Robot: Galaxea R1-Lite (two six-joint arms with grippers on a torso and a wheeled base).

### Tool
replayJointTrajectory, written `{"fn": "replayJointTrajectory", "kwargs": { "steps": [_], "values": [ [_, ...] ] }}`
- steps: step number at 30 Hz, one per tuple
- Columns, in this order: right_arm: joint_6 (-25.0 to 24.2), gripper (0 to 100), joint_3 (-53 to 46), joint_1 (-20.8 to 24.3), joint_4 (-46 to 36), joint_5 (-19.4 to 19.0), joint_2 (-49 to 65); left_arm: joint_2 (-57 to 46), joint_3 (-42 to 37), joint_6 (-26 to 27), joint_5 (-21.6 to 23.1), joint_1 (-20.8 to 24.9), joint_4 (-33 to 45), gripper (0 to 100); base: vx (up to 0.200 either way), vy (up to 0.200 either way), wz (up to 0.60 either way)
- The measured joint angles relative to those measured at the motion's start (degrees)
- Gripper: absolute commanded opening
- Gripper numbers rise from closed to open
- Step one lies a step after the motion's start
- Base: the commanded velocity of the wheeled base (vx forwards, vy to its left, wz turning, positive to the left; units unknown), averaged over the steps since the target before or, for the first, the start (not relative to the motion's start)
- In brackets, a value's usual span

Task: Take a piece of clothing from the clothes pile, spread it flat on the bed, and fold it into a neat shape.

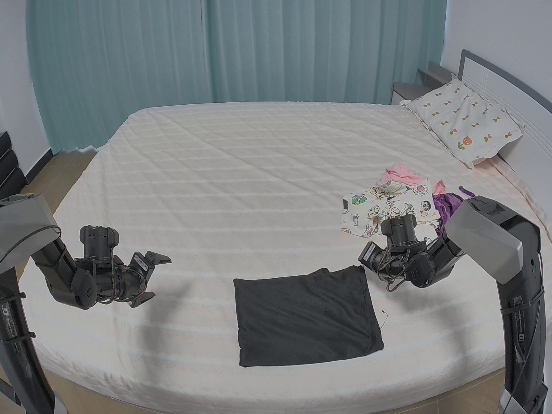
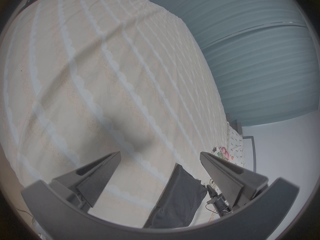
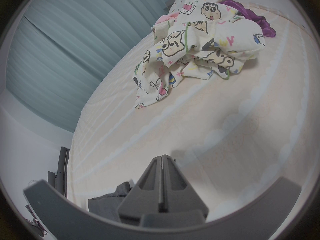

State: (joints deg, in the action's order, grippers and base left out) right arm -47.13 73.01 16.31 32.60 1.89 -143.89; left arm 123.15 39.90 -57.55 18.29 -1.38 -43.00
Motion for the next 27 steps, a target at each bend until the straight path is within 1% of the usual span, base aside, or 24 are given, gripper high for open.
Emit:
{"fn": "replayJointTrajectory", "kwargs": {
  "steps": [4,5,11,16,19,20,27],
  "values": [
    [0.0,0,-1.9,0.0,0.4,-0.5,0.8,0.0,0.0,0.0,0.0,0.0,0.0,100,0.000,0.000,0.00],
    [0.0,100,-2.5,0.0,0.5,-0.8,0.9,0.0,0.0,0.0,0.0,0.0,0.0,100,0.000,0.000,0.00],
    [0.0,100,-5.2,0.6,3.1,-2.6,2.2,0.0,0.0,0.0,0.0,0.0,0.0,100,0.000,0.000,0.00],
    [-0.4,100,-6.4,1.4,5.6,-2.5,2.8,0.0,0.0,0.0,0.0,0.0,0.0,100,0.000,0.000,0.00],
    [-2.1,100,-7.1,2.1,5.7,-2.7,3.1,0.0,0.0,0.0,0.0,0.0,0.0,100,0.000,0.000,0.00],
    [-2.6,0,-7.4,2.5,5.7,-2.9,3.2,0.0,0.0,0.0,0.0,0.0,0.0,100,0.000,0.000,0.00],
    [-2.9,0,-7.7,3.1,5.5,-3.6,3.2,0.0,0.1,0.0,0.0,0.0,0.0,100,0.000,0.000,0.00]
  ]
}}
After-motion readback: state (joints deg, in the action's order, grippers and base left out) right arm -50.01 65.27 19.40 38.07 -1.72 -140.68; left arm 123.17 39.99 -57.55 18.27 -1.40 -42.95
